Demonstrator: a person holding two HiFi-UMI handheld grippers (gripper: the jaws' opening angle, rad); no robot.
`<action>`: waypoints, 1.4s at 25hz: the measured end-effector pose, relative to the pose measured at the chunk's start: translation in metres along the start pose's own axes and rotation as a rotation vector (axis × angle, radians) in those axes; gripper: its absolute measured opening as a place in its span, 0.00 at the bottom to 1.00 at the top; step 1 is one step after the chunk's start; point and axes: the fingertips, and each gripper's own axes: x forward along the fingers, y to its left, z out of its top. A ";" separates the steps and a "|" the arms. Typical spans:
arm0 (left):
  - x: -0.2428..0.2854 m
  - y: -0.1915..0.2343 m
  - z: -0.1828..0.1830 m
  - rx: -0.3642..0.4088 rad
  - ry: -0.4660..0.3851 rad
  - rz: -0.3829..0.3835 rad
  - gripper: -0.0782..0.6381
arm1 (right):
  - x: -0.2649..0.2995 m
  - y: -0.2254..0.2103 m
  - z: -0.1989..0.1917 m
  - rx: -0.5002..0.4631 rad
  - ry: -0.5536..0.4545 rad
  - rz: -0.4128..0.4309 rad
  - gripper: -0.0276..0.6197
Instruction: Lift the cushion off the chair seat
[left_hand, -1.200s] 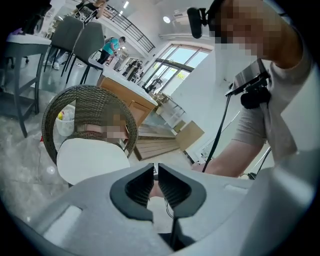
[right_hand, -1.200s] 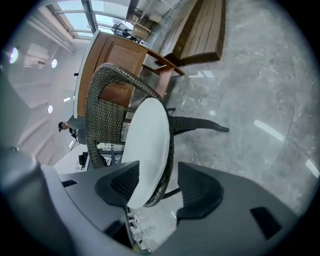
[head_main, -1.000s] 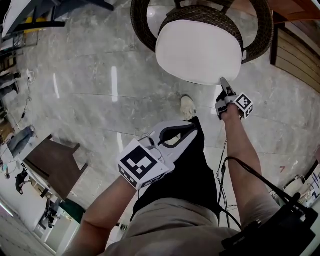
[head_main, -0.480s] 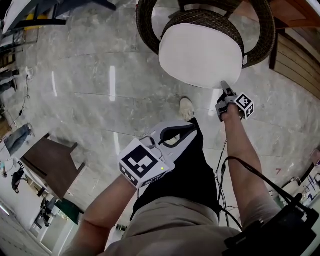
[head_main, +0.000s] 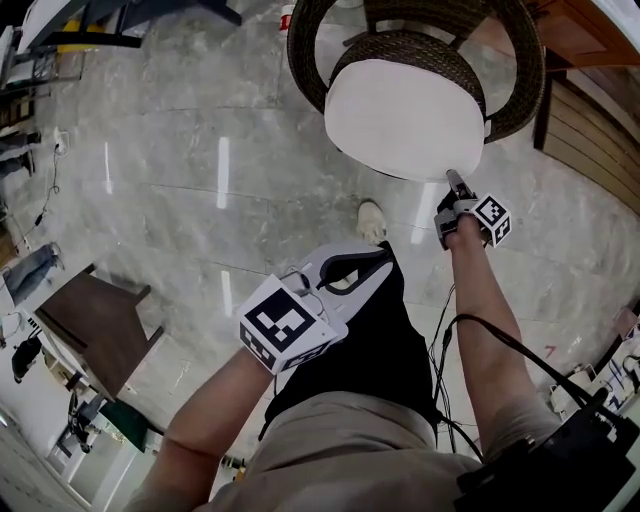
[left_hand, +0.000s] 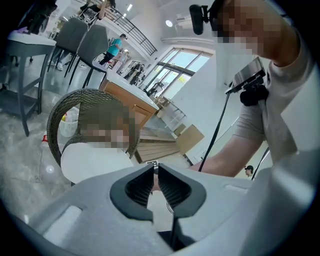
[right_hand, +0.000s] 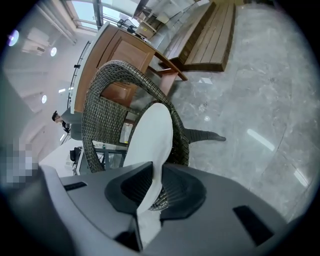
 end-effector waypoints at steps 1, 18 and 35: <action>-0.003 -0.001 0.001 0.000 -0.005 0.003 0.12 | -0.002 0.003 0.001 -0.009 -0.001 0.005 0.15; -0.054 -0.062 -0.005 0.029 -0.086 0.013 0.12 | -0.068 0.086 0.007 -0.092 -0.080 0.171 0.09; -0.128 -0.145 -0.032 0.079 -0.184 0.024 0.12 | -0.202 0.149 -0.062 -0.206 -0.006 0.299 0.09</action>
